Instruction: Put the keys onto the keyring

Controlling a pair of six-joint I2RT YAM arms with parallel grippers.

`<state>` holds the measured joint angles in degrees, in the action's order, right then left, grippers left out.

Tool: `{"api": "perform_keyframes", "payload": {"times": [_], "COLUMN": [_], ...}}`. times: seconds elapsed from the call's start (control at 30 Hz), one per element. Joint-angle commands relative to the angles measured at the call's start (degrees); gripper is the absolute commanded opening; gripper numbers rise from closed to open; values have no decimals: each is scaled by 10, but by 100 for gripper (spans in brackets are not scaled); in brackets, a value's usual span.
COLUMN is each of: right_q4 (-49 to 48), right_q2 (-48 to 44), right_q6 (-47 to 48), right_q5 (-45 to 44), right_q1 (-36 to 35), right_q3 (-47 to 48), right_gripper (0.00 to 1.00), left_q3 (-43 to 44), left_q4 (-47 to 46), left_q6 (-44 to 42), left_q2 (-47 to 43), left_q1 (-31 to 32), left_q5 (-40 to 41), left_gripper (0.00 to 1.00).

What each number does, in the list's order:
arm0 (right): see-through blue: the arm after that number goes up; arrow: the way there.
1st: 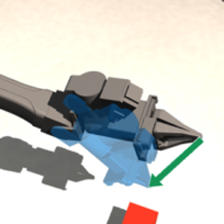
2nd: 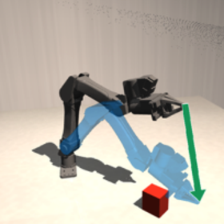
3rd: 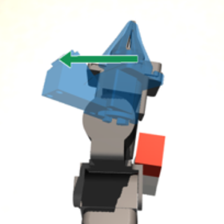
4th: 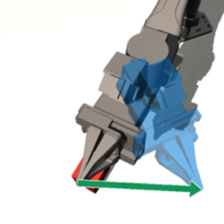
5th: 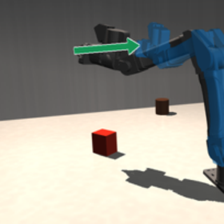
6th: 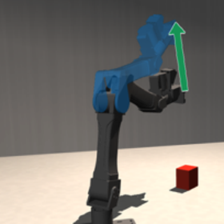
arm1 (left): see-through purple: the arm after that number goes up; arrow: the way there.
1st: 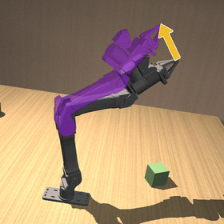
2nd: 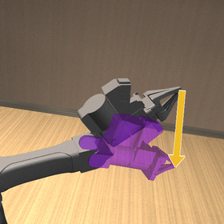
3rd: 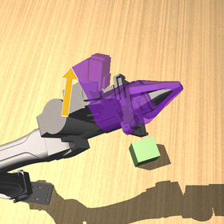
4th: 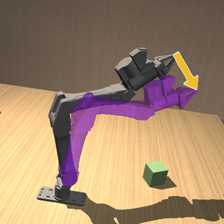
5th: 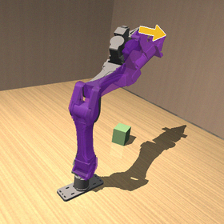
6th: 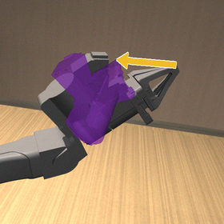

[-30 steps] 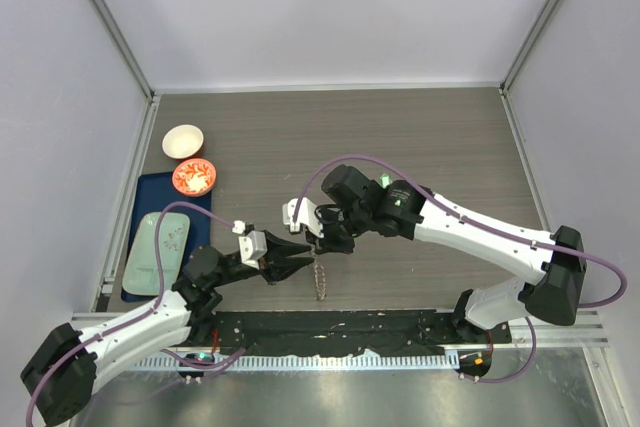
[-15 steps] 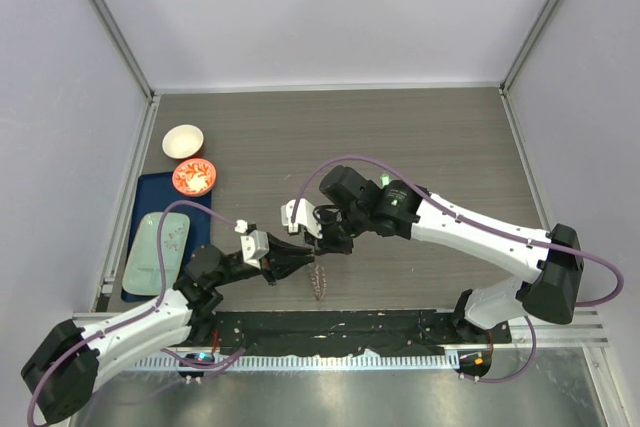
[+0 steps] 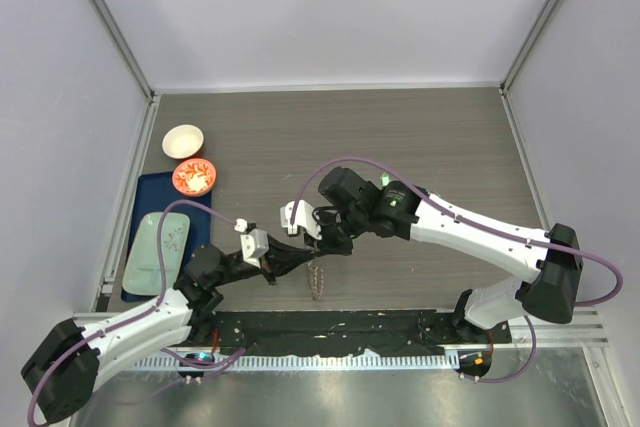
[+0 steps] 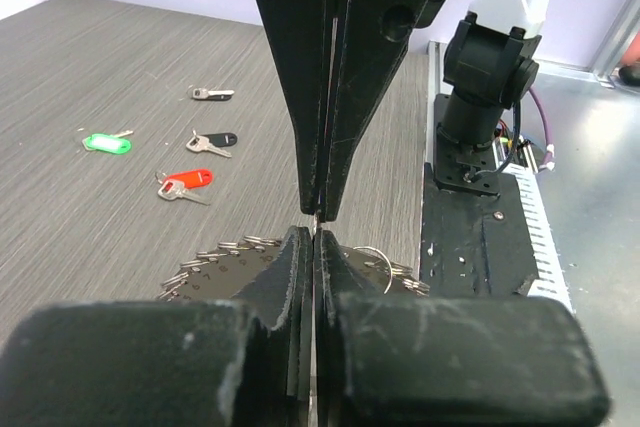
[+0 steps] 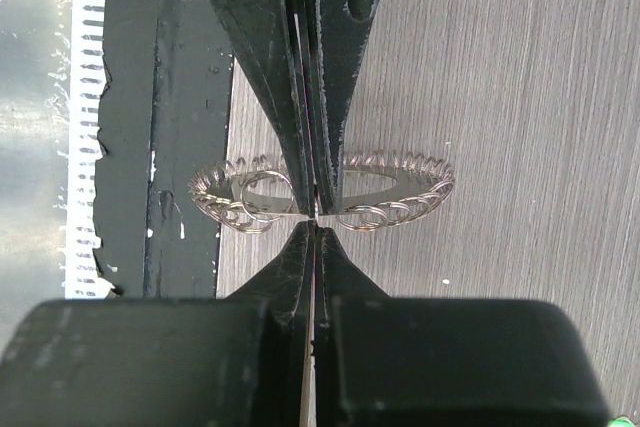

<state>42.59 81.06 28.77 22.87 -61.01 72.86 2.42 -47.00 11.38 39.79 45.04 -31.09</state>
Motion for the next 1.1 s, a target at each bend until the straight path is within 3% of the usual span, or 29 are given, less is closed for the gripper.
{"api": "perform_keyframes", "payload": {"times": [0.0, 0.1, 0.13, 0.23, 0.4, 0.6, 0.8, 1.07], "right_q4": [-24, -34, -37, -51, -97, -154, -232, -371], "right_q2": [-8, -15, -19, -40, -90, -124, -162, -156], "right_q6": [3, -7, -20, -39, -121, -272, -408, -548], "right_q5": [9, 4, 1, -24, -77, -207, -415, -571], "right_q1": [-3, -3, -3, -2, 12, 84, 129, 134], "right_q3": [4, -2, -3, -15, -52, -108, -211, -342], "right_gripper": [1, 8, 23, 48, 64, 68, 68, 56], "left_q3": [5, 6, 4, -5, -15, -20, -21, -21], "left_q4": [-38, -38, -38, -36, -20, 9, 17, -2], "left_q6": [-1, -1, -1, -5, -18, -28, -29, -13], "left_q2": [12, 18, 16, 6, -19, -49, -56, -41], "left_q1": [2, 3, 2, 3, 2, 3, 2, 3], "left_q5": [1, 5, 9, 26, 60, 88, 103, 116], "left_gripper": [0, 0, 0, 0, 0, 0, 0, 0]}}
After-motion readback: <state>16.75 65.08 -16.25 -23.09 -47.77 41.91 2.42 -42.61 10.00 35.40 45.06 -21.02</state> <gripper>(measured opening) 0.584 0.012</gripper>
